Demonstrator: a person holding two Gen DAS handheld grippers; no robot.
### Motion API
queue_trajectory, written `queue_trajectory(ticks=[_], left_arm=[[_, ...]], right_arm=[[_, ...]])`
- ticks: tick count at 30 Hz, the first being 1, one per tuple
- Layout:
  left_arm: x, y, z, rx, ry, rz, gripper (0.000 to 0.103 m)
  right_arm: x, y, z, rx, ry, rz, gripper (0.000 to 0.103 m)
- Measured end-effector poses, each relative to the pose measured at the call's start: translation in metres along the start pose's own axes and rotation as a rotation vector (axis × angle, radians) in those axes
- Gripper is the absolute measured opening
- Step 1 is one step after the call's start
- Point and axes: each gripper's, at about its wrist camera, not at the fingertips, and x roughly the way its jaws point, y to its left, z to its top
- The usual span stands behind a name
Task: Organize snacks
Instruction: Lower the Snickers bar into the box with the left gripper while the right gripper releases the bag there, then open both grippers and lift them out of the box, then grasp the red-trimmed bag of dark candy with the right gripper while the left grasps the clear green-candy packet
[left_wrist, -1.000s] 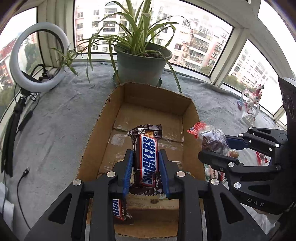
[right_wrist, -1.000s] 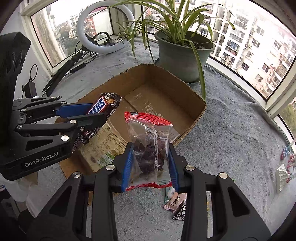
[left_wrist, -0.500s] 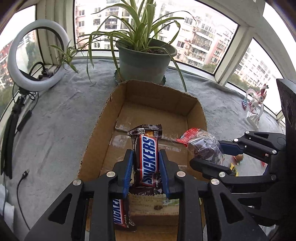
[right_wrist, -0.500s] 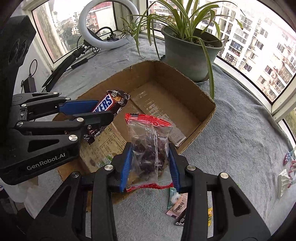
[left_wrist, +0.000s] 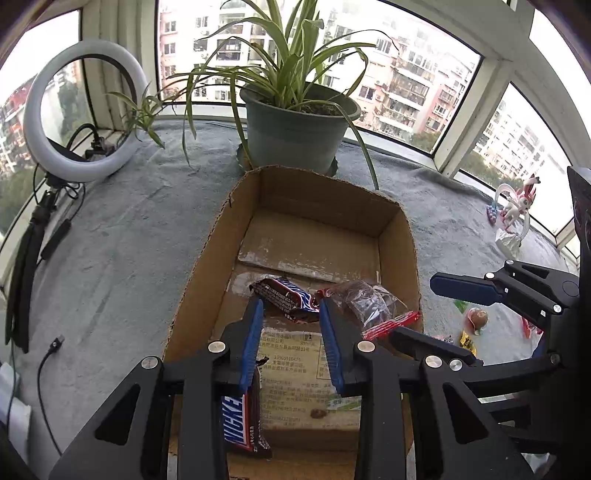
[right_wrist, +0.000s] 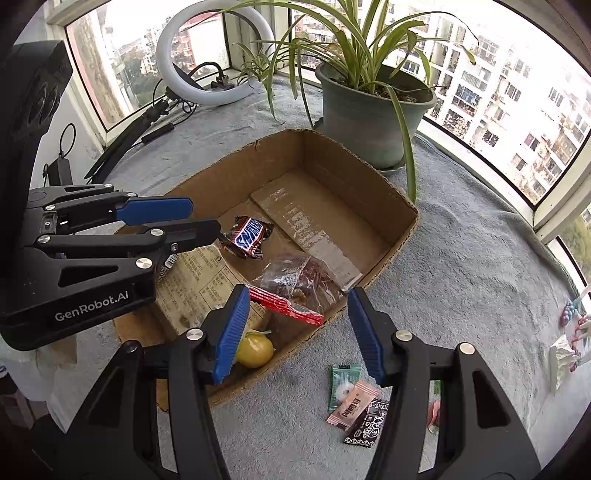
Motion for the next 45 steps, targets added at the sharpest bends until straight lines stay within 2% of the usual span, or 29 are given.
queue_trajectory(ticks=[8, 16, 24, 33, 35, 36, 37, 39, 40, 45], left_arm=[[-0.009, -0.007, -0.001, 0.006, -0.013, -0.011, 0.03], [-0.023, -0.028, -0.005, 0.037, -0.03, -0.046, 0.03], [-0.029, -0.067, -0.019, 0.101, -0.01, -0.122, 0.03], [-0.022, -0.119, -0.047, 0.207, 0.075, -0.215, 0.03], [-0.02, -0.129, -0.054, 0.222, 0.094, -0.231, 0.032], [-0.019, -0.133, -0.057, 0.228, 0.105, -0.24, 0.037], [-0.018, -0.137, -0.06, 0.233, 0.115, -0.249, 0.042], [-0.016, -0.148, -0.068, 0.261, 0.135, -0.264, 0.042], [-0.015, -0.153, -0.072, 0.277, 0.144, -0.267, 0.042], [-0.007, -0.175, -0.092, 0.334, 0.191, -0.287, 0.042]], right_arm=[[-0.017, -0.012, -0.008, 0.022, -0.019, -0.014, 0.058], [-0.049, -0.039, -0.036, 0.068, -0.035, -0.042, 0.058], [-0.08, -0.084, -0.086, 0.149, -0.018, -0.102, 0.058], [-0.108, -0.145, -0.159, 0.287, 0.032, -0.2, 0.058], [-0.114, -0.159, -0.176, 0.321, 0.045, -0.216, 0.058], [-0.115, -0.165, -0.185, 0.334, 0.054, -0.221, 0.058], [-0.117, -0.171, -0.194, 0.346, 0.063, -0.229, 0.063], [-0.122, -0.182, -0.211, 0.363, 0.071, -0.257, 0.079], [-0.124, -0.186, -0.219, 0.371, 0.073, -0.27, 0.082], [-0.125, -0.212, -0.245, 0.434, 0.102, -0.285, 0.082]])
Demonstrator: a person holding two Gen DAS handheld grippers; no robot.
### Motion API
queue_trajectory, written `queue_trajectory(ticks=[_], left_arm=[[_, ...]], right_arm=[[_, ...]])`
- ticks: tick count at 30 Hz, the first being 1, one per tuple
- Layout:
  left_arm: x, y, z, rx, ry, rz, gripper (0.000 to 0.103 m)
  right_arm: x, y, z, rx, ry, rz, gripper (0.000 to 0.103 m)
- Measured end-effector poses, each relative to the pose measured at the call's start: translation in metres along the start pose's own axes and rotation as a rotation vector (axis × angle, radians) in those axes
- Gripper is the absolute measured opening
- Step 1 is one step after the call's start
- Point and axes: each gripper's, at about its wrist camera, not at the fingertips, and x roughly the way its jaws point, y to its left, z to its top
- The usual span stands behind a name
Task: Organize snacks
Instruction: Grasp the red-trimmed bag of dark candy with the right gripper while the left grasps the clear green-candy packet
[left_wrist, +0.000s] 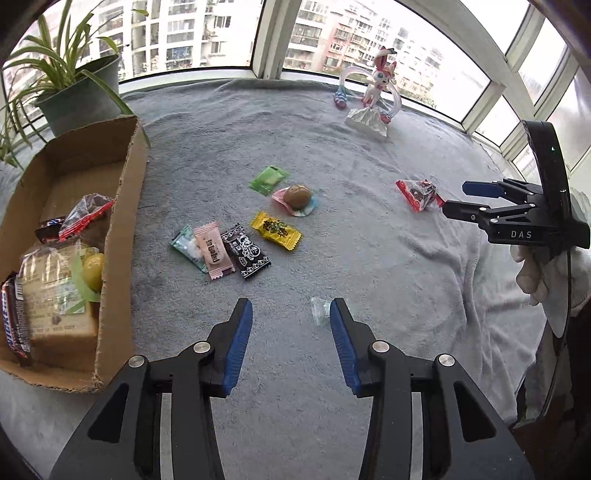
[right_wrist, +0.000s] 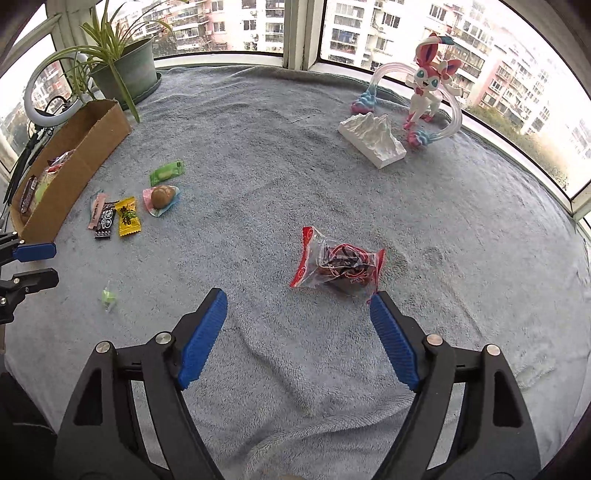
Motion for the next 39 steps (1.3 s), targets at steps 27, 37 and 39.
queue_trajectory(ticks=[27, 37, 39], left_arm=[[0.053, -0.032, -0.008, 0.09, 0.096, 0.006, 0.046], [0.059, -0.035, -0.007, 0.107, 0.072, 0.04, 0.032], [0.058, -0.036, -0.008, 0.118, 0.064, 0.044, 0.029]], right_arm=[[0.072, -0.041, 0.031, 0.129, 0.106, -0.049, 0.082], [0.088, -0.03, 0.036, 0.094, 0.127, -0.05, 0.082], [0.089, -0.029, 0.036, 0.102, 0.125, -0.042, 0.081]])
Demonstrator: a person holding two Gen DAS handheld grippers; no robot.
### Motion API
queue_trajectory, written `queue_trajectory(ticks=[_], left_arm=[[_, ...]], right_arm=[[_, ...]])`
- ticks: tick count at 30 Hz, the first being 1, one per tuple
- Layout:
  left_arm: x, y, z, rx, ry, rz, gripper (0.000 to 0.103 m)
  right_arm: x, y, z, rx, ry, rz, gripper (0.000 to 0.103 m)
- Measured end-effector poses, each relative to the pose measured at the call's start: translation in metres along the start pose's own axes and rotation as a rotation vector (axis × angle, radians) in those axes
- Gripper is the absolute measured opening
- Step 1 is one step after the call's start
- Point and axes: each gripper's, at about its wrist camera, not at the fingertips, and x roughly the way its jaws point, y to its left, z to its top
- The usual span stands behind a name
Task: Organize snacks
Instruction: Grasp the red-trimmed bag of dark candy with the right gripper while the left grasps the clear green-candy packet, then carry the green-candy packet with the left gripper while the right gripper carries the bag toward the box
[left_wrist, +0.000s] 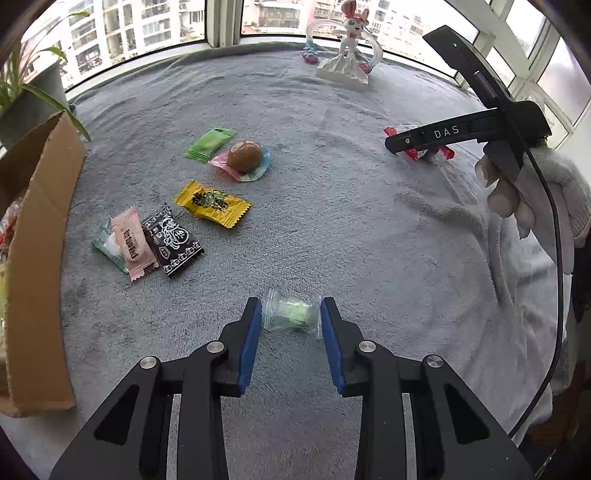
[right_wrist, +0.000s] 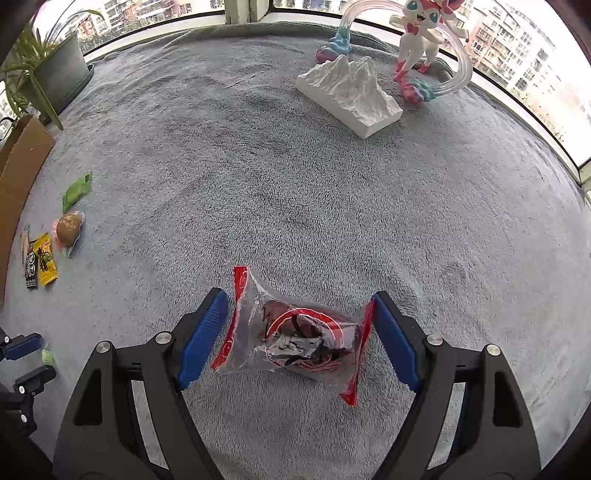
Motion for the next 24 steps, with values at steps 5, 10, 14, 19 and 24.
queue_trajectory(ticks=[5, 10, 14, 19, 24], left_arm=[[0.0, -0.001, -0.001, 0.012, -0.01, 0.001, 0.025], [-0.002, 0.003, -0.003, -0.003, -0.018, -0.012, 0.025], [-0.007, 0.007, -0.004, -0.023, -0.028, -0.02, 0.025], [-0.013, 0.013, -0.006, -0.044, -0.041, -0.021, 0.025], [-0.023, 0.017, -0.007, -0.058, -0.055, -0.022, 0.025]], right_arm=[[-0.002, 0.001, -0.003, 0.004, -0.001, 0.014, 0.071], [-0.007, 0.004, -0.006, -0.009, -0.012, 0.012, 0.059], [-0.012, 0.008, -0.008, -0.007, -0.018, 0.026, 0.058], [-0.021, 0.008, -0.012, -0.003, -0.042, 0.023, 0.058], [-0.037, 0.011, -0.014, -0.008, -0.067, 0.035, 0.058]])
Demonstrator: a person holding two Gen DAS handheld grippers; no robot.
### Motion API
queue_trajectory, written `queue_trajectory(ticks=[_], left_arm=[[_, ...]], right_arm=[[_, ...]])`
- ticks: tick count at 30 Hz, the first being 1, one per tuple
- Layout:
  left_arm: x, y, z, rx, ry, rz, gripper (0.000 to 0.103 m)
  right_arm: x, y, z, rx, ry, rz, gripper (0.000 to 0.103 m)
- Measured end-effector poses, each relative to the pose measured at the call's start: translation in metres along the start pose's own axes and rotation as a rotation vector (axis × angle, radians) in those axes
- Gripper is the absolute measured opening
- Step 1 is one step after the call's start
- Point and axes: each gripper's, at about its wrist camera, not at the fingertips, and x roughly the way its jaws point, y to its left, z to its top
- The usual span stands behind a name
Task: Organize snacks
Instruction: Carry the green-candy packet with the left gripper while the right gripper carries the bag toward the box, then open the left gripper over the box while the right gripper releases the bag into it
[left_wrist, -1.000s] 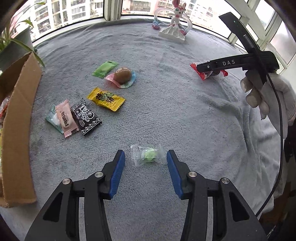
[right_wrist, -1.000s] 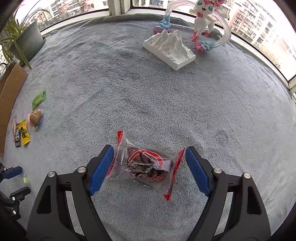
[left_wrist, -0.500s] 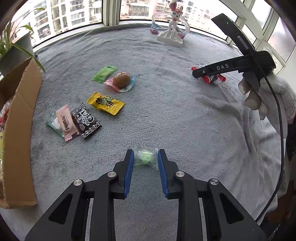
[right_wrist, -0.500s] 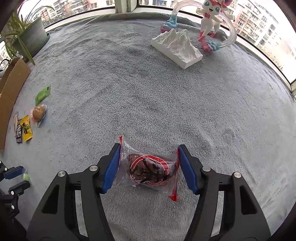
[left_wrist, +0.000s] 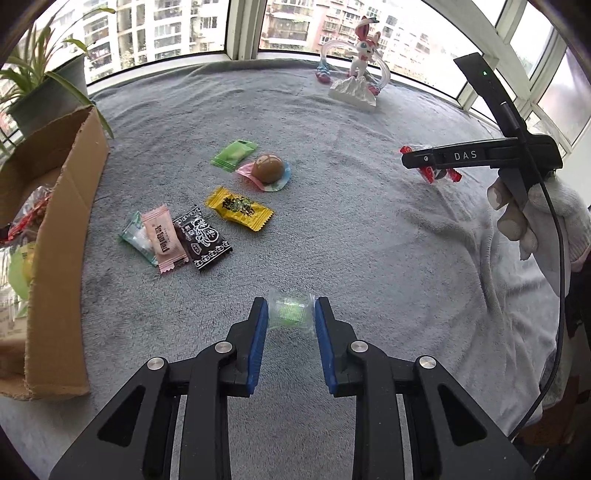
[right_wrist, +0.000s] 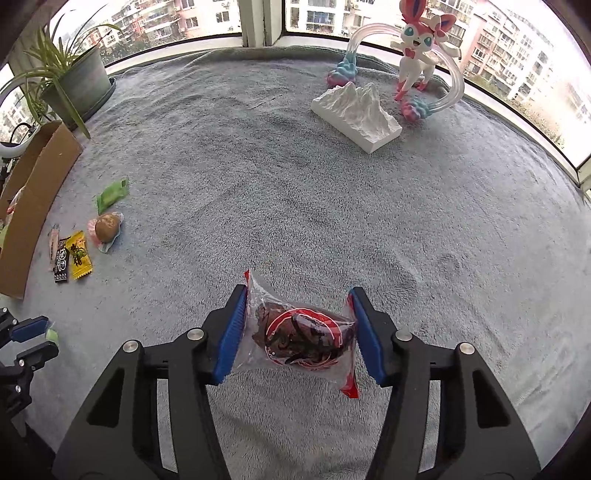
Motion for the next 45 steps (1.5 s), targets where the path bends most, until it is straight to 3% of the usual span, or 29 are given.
queue_trajectory(ticks=[10, 24, 45], left_arm=[[-0.028, 0.017, 0.001, -0.034, -0.049, 0.008, 0.025], [-0.076, 0.083, -0.004, -0.16, -0.151, 0.101, 0.025], [-0.104, 0.184, 0.009, -0.313, -0.247, 0.234, 0.025]], right_arm=[[-0.036, 0.043, 0.005, -0.082, -0.06, 0.054, 0.058], [-0.079, 0.159, 0.027, -0.267, -0.159, 0.191, 0.058], [-0.081, 0.307, 0.037, -0.489, -0.16, 0.354, 0.058]])
